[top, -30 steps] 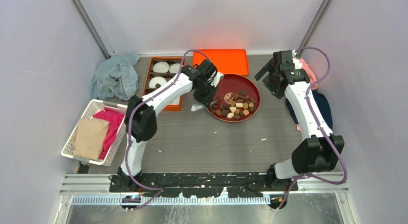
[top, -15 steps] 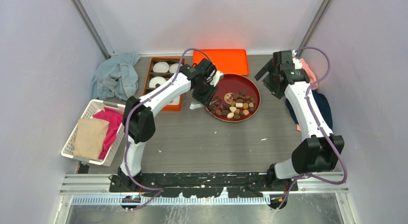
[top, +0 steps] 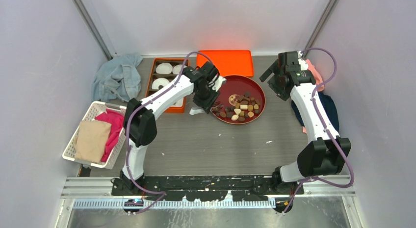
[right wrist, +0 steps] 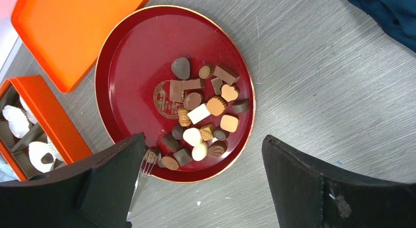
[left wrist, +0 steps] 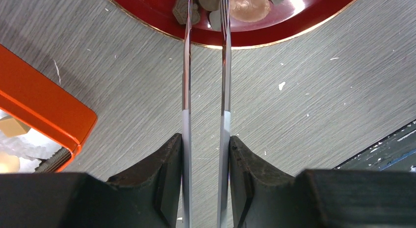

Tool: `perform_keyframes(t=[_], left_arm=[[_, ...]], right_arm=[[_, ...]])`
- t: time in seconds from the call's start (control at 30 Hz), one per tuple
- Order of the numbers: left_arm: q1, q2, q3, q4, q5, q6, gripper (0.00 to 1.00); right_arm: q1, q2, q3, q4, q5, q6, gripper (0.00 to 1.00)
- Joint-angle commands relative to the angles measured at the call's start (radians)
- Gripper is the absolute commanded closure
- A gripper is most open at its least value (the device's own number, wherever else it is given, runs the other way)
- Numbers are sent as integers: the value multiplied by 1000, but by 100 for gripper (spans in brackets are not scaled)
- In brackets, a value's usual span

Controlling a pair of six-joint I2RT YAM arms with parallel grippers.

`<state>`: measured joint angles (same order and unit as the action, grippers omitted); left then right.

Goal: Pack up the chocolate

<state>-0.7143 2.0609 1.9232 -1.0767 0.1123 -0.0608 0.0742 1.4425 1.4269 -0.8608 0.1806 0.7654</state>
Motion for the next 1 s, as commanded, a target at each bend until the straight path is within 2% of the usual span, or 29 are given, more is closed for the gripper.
perform_keyframes(t=[0.0, 0.57, 0.97], left_arm=[[-8, -46, 21, -23, -8, 26, 63], [-17, -23, 72, -92, 8, 45, 61], [-20, -5, 115, -115, 14, 52, 66]], right_arm=[[-2, -6, 19, 25, -6, -1, 5], [-1, 8, 30, 30, -20, 2, 5], [-1, 11, 34, 29, -14, -4, 5]])
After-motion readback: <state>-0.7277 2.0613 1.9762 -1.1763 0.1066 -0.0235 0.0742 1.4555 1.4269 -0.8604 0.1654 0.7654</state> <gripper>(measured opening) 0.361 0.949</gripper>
